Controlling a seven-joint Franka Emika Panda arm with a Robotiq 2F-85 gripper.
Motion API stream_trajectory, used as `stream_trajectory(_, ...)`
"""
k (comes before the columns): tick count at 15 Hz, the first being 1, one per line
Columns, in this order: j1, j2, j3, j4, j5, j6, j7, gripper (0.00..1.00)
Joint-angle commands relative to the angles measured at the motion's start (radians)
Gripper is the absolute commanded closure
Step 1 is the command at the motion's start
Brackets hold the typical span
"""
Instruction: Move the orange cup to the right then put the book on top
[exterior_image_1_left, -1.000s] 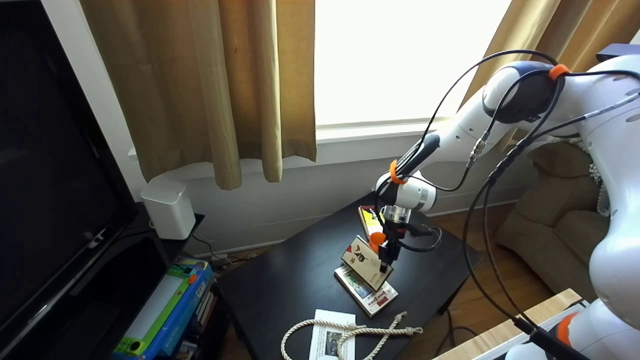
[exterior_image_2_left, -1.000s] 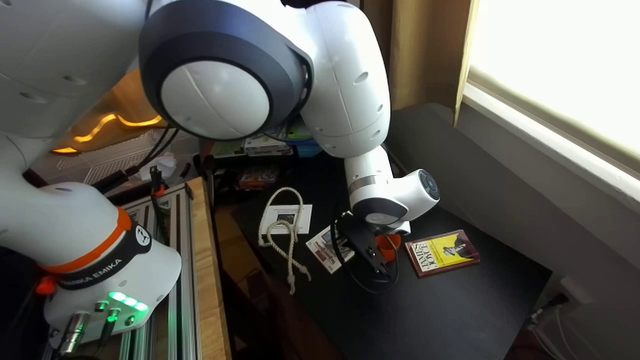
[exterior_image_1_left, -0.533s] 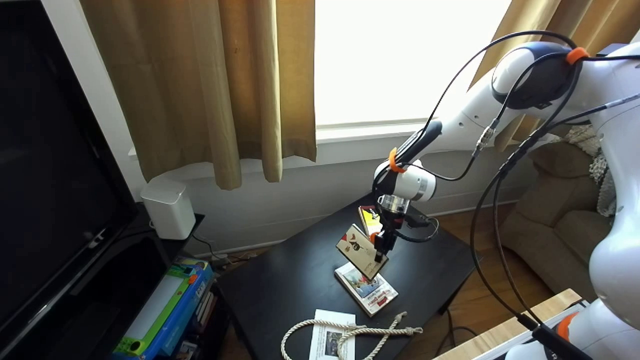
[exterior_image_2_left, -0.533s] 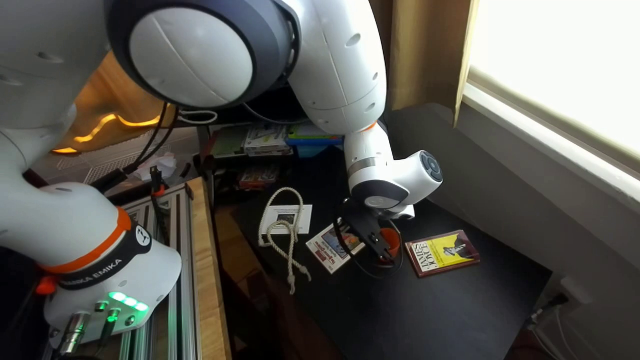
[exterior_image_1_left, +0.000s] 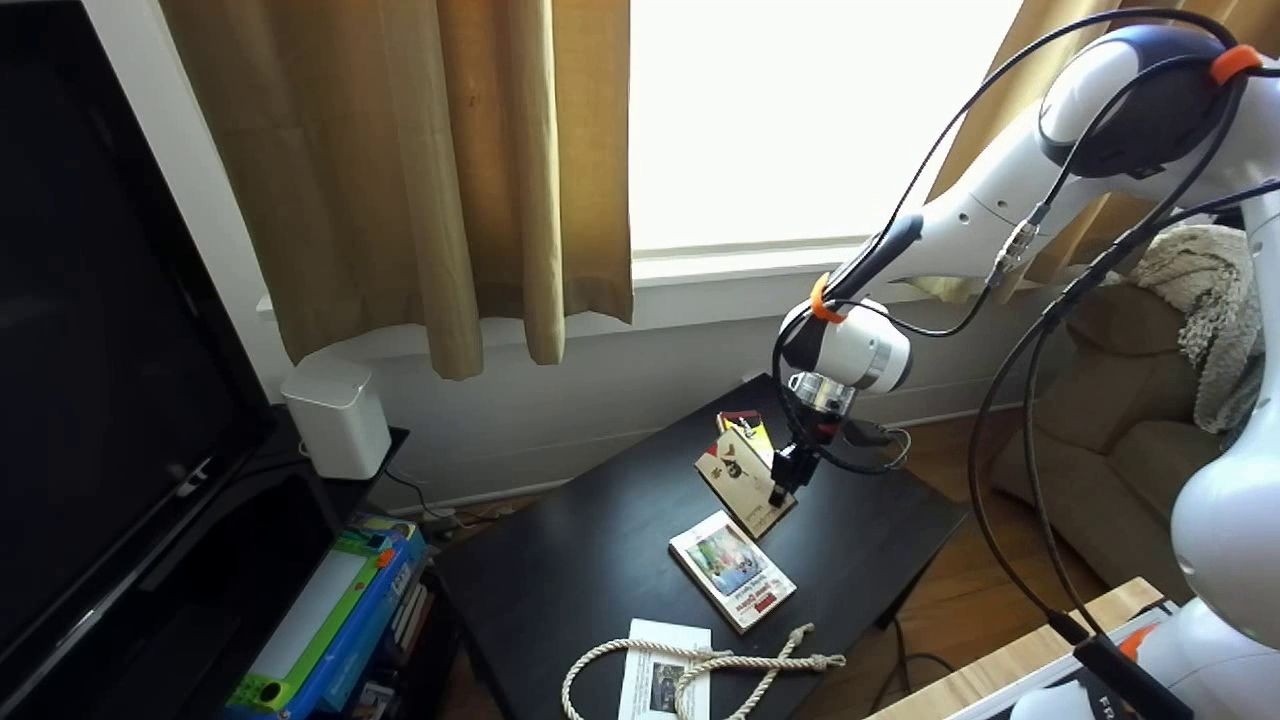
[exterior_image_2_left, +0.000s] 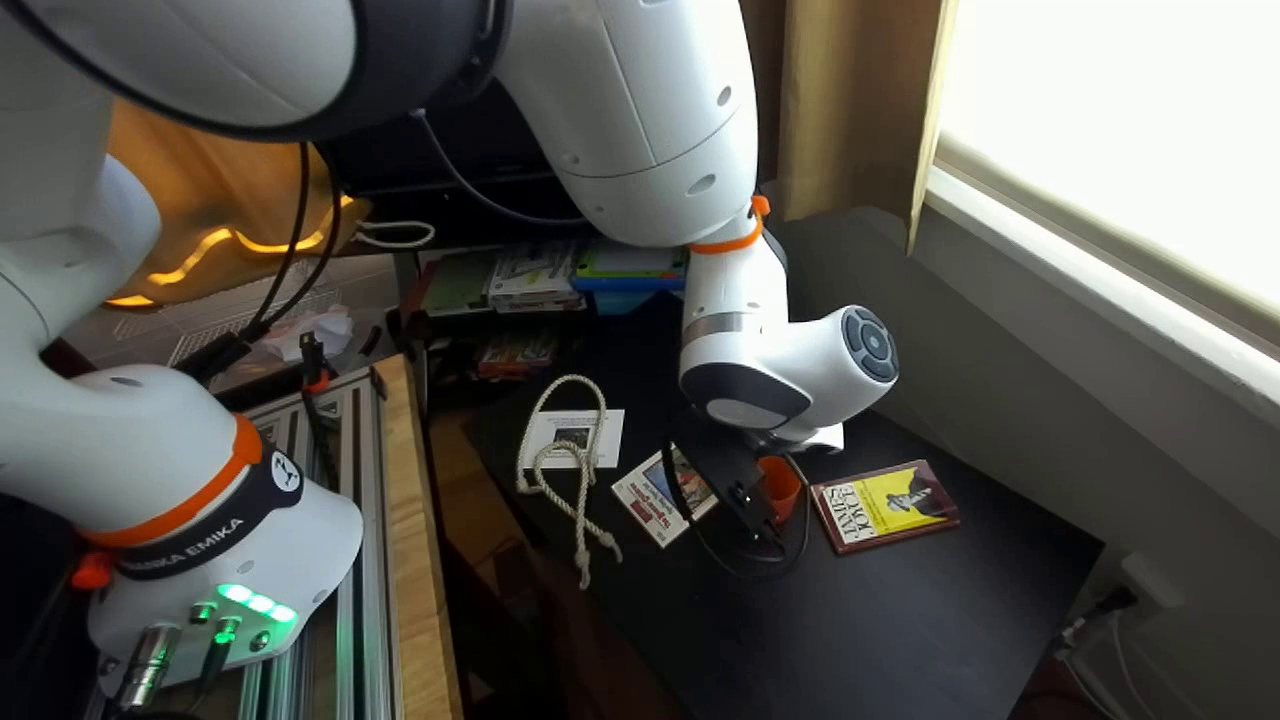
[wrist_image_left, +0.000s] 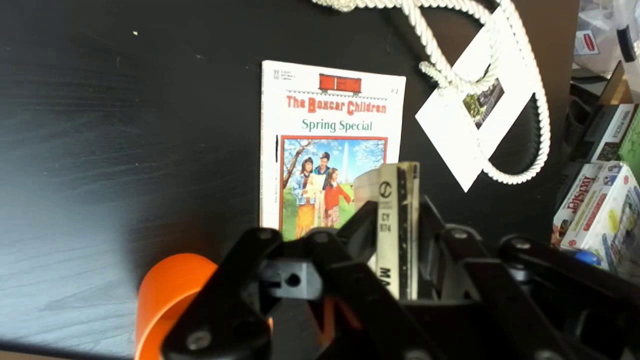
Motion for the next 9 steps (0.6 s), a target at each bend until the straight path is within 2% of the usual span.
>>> stream_trajectory(1,0.003,-0.005,-0.012,-0.003,0.029,0.000,-0.023,0.79)
stream_trajectory(4,-0.011,-0.009,-0.010,-0.012,0.039,0.003,-0.033,0.79)
stream_trajectory(5,-0.011,-0.009,-0.009,-0.013,0.040,0.004,-0.033,0.95)
stream_trajectory(9,-0.063,0.017,0.006,0.019,0.048,-0.034,-0.112,0.95)
